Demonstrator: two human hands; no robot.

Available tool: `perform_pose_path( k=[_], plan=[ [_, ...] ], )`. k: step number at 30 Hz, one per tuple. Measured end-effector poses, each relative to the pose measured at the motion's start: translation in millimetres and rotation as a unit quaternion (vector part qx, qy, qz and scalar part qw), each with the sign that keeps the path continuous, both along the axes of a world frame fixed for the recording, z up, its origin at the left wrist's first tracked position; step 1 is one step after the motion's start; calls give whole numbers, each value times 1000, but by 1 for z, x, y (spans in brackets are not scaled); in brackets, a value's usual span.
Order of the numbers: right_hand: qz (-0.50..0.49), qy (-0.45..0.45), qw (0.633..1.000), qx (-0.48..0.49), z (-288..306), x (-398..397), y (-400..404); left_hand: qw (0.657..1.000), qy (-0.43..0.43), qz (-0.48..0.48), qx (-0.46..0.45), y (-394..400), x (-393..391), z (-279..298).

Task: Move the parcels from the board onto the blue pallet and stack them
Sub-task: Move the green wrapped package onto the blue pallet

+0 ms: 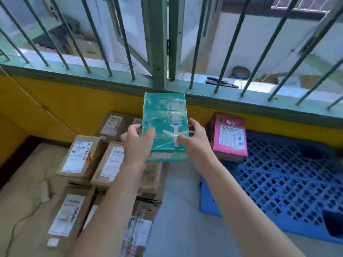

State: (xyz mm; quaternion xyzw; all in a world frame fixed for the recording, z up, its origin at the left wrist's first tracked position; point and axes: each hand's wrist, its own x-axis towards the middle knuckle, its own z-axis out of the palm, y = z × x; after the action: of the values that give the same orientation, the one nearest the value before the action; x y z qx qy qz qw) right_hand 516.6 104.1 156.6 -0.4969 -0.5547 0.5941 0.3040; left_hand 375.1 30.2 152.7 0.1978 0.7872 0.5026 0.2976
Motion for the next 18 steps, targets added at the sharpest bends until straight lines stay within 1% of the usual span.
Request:
perform_pose_path(
  k=[2,4,6,9,12,14,18],
  plan=[
    [-13,-14,1000,-4,-2,49,-12,999,37,-24,14,-5,45,2],
    [-38,-30,999,-6,-8,95,-25,998,20,-52,29,-10,87,-3],
    [-58,-27,998,-19,-18,137,-37,996,-10,-85,6,-18,122,-14],
    [-72,-3,994,-79,-37,188,-53,992,-12,-117,-49,-32,162,-33],
    [-81,-1,990,-117,-57,220,-65,988,-39,-137,-64,-41,189,-49],
    [-87,-12,988,-126,-70,231,-69,983,-57,-162,-66,-44,200,-59],
    [-95,-42,986,-132,-92,241,-70,972,-57,-209,-89,-43,213,-80]
  ],
)
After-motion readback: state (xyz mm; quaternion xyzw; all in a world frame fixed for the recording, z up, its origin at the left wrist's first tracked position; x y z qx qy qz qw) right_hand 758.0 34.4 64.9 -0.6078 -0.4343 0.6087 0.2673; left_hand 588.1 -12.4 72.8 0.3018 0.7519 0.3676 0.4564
